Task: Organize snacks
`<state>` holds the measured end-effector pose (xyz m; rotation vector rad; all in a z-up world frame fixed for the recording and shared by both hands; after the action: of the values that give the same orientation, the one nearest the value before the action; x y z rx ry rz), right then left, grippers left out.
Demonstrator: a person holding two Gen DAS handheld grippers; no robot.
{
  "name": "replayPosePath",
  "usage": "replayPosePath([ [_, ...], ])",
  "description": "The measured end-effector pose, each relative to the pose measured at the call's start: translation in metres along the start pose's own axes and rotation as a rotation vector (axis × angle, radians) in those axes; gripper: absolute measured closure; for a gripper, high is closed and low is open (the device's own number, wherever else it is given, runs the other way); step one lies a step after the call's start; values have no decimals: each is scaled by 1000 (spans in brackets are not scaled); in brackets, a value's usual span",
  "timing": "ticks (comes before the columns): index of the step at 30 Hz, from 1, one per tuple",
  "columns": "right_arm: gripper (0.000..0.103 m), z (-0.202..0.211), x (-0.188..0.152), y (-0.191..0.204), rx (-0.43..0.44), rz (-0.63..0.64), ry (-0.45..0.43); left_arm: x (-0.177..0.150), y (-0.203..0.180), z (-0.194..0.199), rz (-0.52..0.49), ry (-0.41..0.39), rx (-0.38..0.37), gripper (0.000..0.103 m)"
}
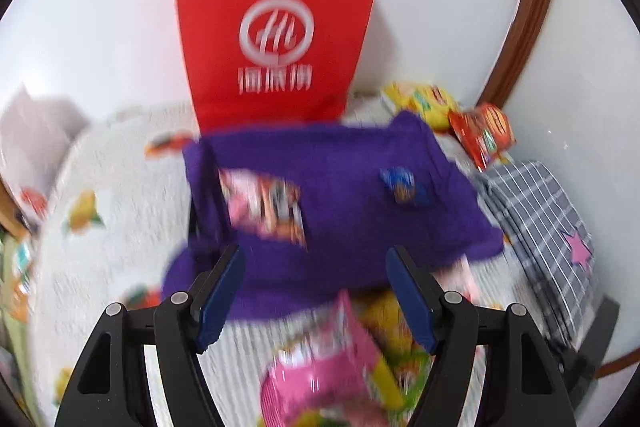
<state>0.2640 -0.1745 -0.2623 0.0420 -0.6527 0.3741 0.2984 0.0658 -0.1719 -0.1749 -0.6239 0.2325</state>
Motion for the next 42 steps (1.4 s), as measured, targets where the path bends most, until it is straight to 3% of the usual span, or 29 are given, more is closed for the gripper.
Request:
replayPosePath([
  [8,78,0,0,0,-9,5,1,-43,6,-8,-20,50,-9,32],
  [10,77,-1,0,0,-4,2,0,-53,5,-15,-12,60,-4,25],
  [13,77,0,0,1,-3,0,-1,-67,7,-28,18,95,-13,24],
  [20,76,0,0,1,0,-2,-2,-90,24,-59,73,136,56,17],
  [21,76,0,0,1,0,-2,-2,-90,24,-59,60,106,66,16],
  [23,76,0,0,1,1,-2,-3,-92,22,-60,22,95,94,18],
  [25,76,0,0,1,4,-4,-4,-91,20,-58,28,82,77,34],
  [27,76,1,0,1,15,-13,-7,-90,22,-54,37,85,68,40],
  [34,86,5,-1,-5,158,-111,-46,-88,36,-40,44,85,69,45],
  [36,86,9,-1,-3,143,-100,-55,-85,38,-33,35,81,69,46],
  [42,86,59,20,24,33,36,-203,-68,40,-8,32,42,67,46],
])
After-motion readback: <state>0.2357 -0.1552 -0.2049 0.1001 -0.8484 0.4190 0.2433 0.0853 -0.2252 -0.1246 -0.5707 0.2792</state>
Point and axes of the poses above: each gripper's, at about its wrist camera, not at the fingertips, and z roughly against the way its jaws point, y to its left, x to its top, the point moved 9 cm from there along -z, roughly the way its jaws point, and after that the axes turned 9 degrees about z, right-handed, at the moved point
